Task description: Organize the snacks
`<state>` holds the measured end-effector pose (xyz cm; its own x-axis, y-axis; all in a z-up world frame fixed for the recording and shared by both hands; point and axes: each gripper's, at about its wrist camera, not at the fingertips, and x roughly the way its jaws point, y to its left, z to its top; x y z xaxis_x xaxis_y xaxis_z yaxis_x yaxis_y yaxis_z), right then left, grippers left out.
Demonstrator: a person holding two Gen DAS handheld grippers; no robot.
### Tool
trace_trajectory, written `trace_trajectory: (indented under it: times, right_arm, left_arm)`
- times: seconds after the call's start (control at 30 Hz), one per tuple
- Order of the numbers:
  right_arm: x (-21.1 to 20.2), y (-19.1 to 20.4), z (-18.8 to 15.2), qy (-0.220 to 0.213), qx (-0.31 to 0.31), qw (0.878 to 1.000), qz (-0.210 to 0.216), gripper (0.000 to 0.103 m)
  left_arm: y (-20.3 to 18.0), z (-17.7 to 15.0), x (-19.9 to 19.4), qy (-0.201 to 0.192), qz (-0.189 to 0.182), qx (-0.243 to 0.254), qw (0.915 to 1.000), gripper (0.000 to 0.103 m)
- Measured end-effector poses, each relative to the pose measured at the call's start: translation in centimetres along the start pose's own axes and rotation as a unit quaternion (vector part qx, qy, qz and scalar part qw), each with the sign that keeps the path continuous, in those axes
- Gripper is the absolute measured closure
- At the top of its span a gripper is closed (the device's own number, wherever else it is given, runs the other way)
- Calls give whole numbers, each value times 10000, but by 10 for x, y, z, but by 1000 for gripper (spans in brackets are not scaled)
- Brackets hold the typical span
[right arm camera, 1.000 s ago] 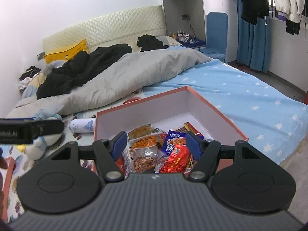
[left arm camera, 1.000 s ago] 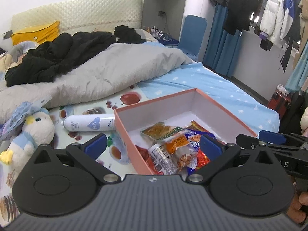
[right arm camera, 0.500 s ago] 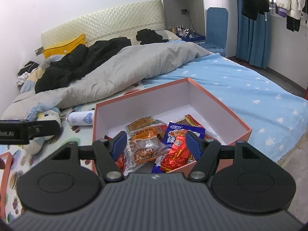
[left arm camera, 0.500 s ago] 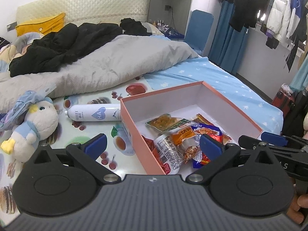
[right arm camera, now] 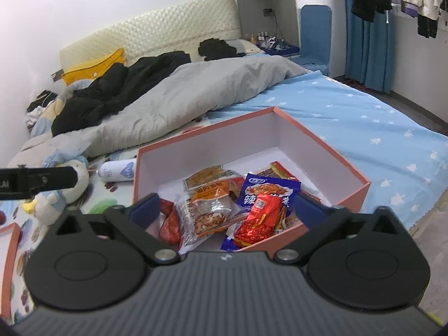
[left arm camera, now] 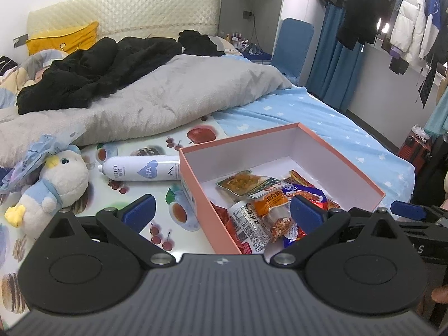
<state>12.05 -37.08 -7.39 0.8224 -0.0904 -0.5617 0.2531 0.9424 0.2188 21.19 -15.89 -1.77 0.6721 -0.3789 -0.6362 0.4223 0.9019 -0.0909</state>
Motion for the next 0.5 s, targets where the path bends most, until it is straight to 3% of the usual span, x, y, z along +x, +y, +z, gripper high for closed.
trace_trajectory:
  times: [0.5]
  right_arm:
    - [-1, 0, 0, -20, -49, 10000, -8, 0]
  left_arm:
    - [0, 0, -1, 25, -8, -44, 10000, 0]
